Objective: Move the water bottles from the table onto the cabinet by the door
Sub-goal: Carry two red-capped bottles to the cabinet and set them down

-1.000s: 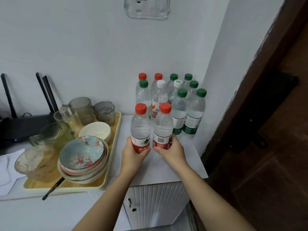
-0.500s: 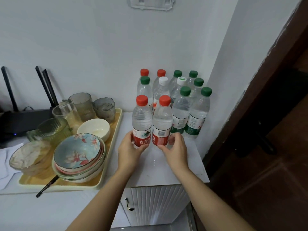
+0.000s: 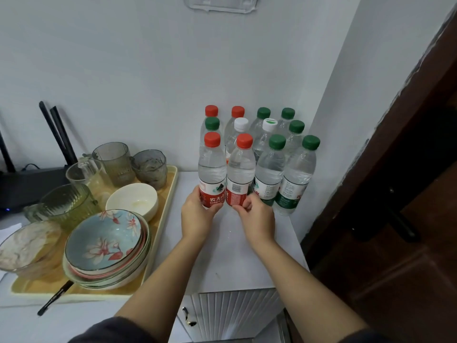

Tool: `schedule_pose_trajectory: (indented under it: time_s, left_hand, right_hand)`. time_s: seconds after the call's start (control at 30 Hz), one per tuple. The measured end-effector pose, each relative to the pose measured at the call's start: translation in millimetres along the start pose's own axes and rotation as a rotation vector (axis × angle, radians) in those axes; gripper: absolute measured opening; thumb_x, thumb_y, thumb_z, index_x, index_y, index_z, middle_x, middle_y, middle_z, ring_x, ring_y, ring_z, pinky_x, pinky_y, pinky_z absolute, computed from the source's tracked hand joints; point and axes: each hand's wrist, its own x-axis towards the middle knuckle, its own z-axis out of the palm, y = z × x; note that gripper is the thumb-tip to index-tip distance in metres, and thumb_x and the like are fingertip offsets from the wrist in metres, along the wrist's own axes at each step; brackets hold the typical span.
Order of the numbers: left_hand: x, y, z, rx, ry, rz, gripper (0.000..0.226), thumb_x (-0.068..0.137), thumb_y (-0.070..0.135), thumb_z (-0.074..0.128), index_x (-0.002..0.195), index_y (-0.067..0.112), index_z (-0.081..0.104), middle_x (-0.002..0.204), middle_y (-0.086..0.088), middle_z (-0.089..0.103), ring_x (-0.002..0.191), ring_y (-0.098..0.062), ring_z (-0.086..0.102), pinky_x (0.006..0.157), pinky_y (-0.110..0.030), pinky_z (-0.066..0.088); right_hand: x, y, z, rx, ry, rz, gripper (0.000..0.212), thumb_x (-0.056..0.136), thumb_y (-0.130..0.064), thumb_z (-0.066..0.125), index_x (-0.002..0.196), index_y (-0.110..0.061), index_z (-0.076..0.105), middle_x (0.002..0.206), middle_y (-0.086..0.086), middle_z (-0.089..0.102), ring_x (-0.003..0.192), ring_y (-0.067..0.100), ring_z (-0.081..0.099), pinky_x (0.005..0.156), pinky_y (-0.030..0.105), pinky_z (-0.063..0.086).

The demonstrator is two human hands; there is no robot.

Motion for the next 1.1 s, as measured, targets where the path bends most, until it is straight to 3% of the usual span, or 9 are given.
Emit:
schedule_pose_trajectory:
  time_s: [0.2, 0.37, 0.43, 0.5, 0.57, 0.63, 0.83, 1.0, 1.1]
  left_hand:
    - [2, -4, 1, 0.01, -0.012, 0.008, 0.05, 0.067, 0.023, 0.085, 0.111, 0.023, 0.06, 0.103, 0.005, 0.069, 0.091, -0.011, 0.063, 0.076, -0.026, 0.05]
    - [5, 3, -5, -0.087, -0.095, -0.028, 0.078, 0.067, 0.023, 0.087, 0.133, 0.022, 0.045, 0.118, 0.011, 0.057, 0.101, -0.004, 0.053, 0.085, -0.025, 0.045]
    - [6, 7, -6, -0.18, -0.117, -0.016, 0.084, 0.065, 0.02, 0.088, 0.135, 0.025, 0.04, 0.121, 0.014, 0.055, 0.106, -0.005, 0.054, 0.088, -0.026, 0.045]
    - [7, 10, -7, -0.228, -0.134, 0.005, 0.086, 0.064, 0.018, 0.089, 0.134, 0.028, 0.038, 0.124, 0.013, 0.056, 0.109, -0.007, 0.057, 0.09, -0.027, 0.047]
    - [9, 13, -7, -0.232, -0.153, 0.011, 0.088, 0.065, 0.018, 0.088, 0.136, 0.028, 0.036, 0.124, 0.011, 0.057, 0.109, -0.009, 0.058, 0.09, -0.027, 0.047]
    - [10, 14, -8, -0.233, -0.172, 0.002, 0.089, 0.066, 0.018, 0.087, 0.138, 0.027, 0.035, 0.124, 0.01, 0.058, 0.109, -0.01, 0.059, 0.091, -0.029, 0.048]
    - [20, 1, -10, -0.27, -0.279, -0.082, 0.086, 0.066, 0.021, 0.088, 0.137, 0.022, 0.04, 0.122, 0.006, 0.062, 0.108, -0.011, 0.062, 0.096, -0.04, 0.051]
    - [24, 3, -8, -0.302, -0.333, -0.093, 0.071, 0.069, 0.012, 0.085, 0.129, 0.018, 0.048, 0.117, 0.002, 0.065, 0.106, -0.014, 0.063, 0.087, -0.029, 0.052]
    - [23, 2, -8, -0.3, -0.335, -0.085, 0.067, 0.07, 0.012, 0.085, 0.127, 0.019, 0.05, 0.115, 0.005, 0.066, 0.104, -0.01, 0.064, 0.088, -0.031, 0.052]
  right_hand:
    - [2, 1, -1, 0.036, -0.011, -0.028, 0.028, 0.079, -0.025, 0.08, 0.074, -0.015, 0.054, 0.066, -0.004, 0.06, 0.066, 0.025, 0.061, 0.061, 0.037, 0.05]
    - [-17, 12, -30, 0.048, 0.158, -0.085, 0.04, 0.072, -0.029, 0.085, 0.074, -0.021, 0.046, 0.064, -0.01, 0.048, 0.061, 0.017, 0.049, 0.057, 0.035, 0.042]
    - [-25, 24, -44, 0.1, 0.328, -0.065, 0.047, 0.065, -0.023, 0.09, 0.088, -0.014, 0.05, 0.081, -0.001, 0.051, 0.074, 0.022, 0.05, 0.065, 0.033, 0.041]
    - [-23, 32, -55, 0.163, 0.414, 0.006, 0.072, 0.059, -0.018, 0.093, 0.117, -0.003, 0.052, 0.11, 0.013, 0.054, 0.101, 0.03, 0.054, 0.085, 0.025, 0.04]
    - [-8, 40, -59, 0.275, 0.316, 0.111, 0.105, 0.061, -0.018, 0.092, 0.146, -0.007, 0.032, 0.144, 0.015, 0.04, 0.133, 0.027, 0.04, 0.106, 0.028, 0.033]
    - [10, 43, -59, 0.408, 0.166, 0.171, 0.122, 0.062, -0.018, 0.092, 0.155, -0.019, 0.013, 0.158, 0.007, 0.026, 0.143, 0.019, 0.031, 0.115, 0.033, 0.028]
    - [34, 53, -61, 0.524, -0.009, 0.245, 0.114, 0.059, -0.011, 0.092, 0.148, -0.027, 0.023, 0.14, -0.003, 0.052, 0.122, 0.014, 0.055, 0.107, 0.043, 0.044]
    - [33, 60, -59, 0.493, -0.037, 0.263, 0.109, 0.051, -0.025, 0.094, 0.14, -0.025, 0.032, 0.129, -0.004, 0.06, 0.114, 0.015, 0.061, 0.102, 0.047, 0.049]
    - [33, 58, -59, 0.492, -0.037, 0.26, 0.113, 0.043, -0.037, 0.092, 0.139, -0.025, 0.033, 0.127, -0.005, 0.061, 0.113, 0.014, 0.062, 0.102, 0.045, 0.049]
